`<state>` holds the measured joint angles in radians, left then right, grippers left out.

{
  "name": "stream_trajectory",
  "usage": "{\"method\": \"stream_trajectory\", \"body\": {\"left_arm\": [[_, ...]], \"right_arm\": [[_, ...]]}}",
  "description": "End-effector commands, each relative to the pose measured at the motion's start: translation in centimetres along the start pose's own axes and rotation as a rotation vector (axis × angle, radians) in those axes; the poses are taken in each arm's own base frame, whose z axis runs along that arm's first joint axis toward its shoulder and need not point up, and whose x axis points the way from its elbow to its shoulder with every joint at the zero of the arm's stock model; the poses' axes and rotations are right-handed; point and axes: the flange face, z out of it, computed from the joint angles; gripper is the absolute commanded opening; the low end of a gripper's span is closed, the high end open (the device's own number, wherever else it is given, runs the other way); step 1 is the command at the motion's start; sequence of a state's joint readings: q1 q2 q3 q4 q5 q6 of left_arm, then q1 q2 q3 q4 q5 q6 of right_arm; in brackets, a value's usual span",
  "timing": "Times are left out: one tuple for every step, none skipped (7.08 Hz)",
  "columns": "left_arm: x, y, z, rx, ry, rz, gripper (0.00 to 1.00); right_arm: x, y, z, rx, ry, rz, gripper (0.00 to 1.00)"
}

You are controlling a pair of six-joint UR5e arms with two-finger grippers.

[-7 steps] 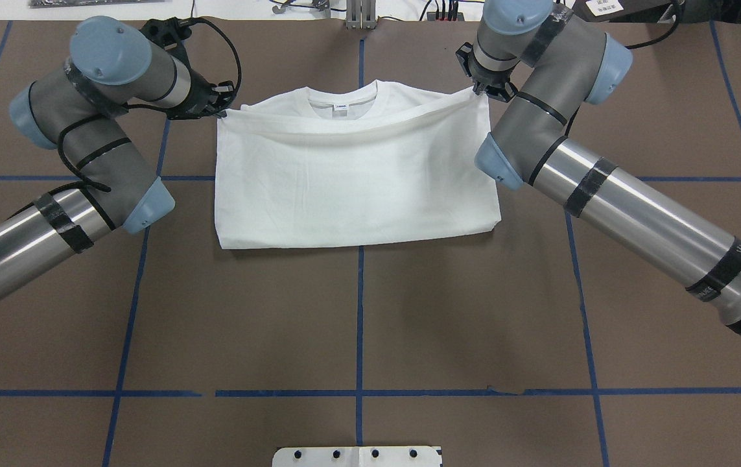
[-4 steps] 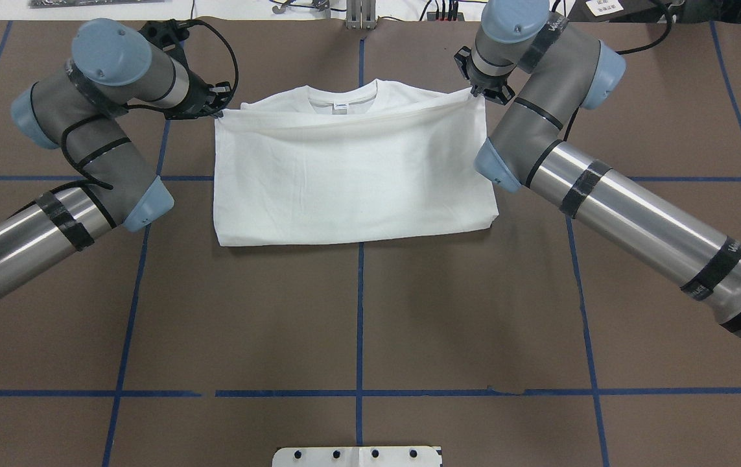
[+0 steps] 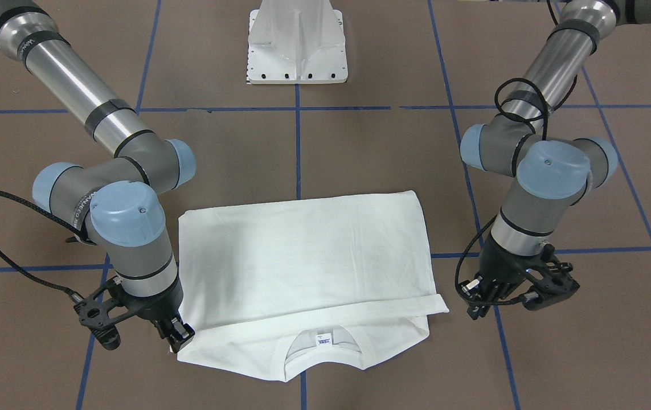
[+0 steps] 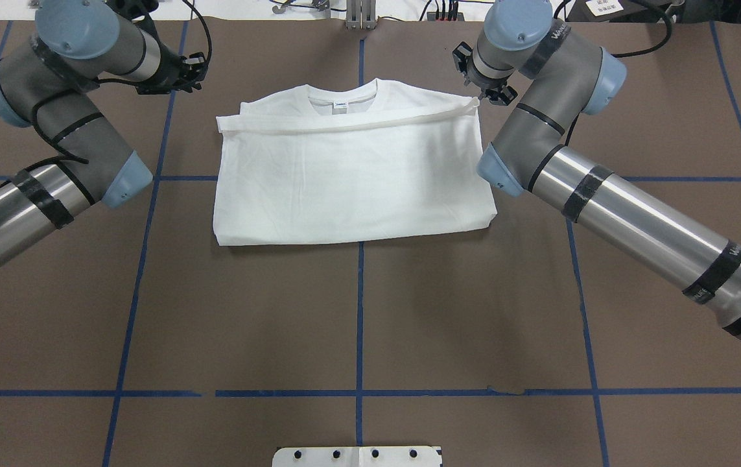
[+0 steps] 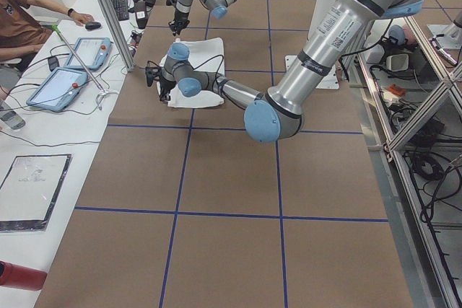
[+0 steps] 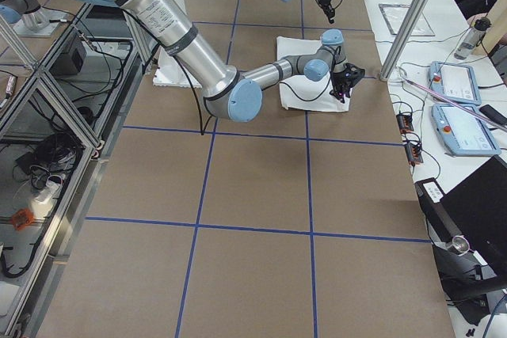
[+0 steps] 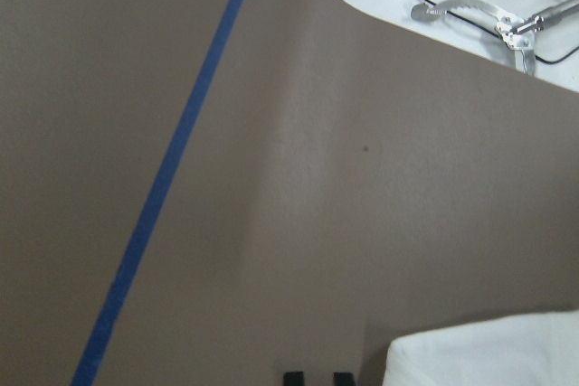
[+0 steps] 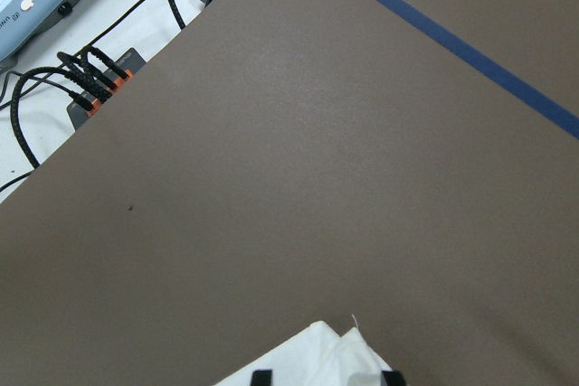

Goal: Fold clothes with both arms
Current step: 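Withdraw the left arm while the right gripper moves to the folded edge near it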

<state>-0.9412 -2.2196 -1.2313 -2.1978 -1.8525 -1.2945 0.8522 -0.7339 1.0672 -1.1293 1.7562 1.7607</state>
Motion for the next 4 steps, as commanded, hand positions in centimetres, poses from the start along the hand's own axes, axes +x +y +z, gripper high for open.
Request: {"method": "stream_trajectory", "body": {"left_arm": [[-1.4, -3.6, -1.7, 0.044, -0.003, 0.020, 0.25], [-1.7, -4.2, -2.0, 0.052, -0.004, 0.025, 0.25], [-1.5, -4.1, -2.2, 0.054, 0.001, 0.026, 0.25], [-1.2, -4.1, -2.5, 0.062, 0.027, 0.033, 0.25]], "right_arm": [[1.6, 0.4, -1.6, -0.010, -0.040, -0.004, 0.56], [4.3, 3.3, -3.2, -0.054, -0.069, -0.034, 0.58], [9.2, 6.9, -3.2, -0.094, -0.059, -0.009, 0.62], [12.9, 9.6, -5.0, -0.138, -0.068, 0.010, 0.63]]}}
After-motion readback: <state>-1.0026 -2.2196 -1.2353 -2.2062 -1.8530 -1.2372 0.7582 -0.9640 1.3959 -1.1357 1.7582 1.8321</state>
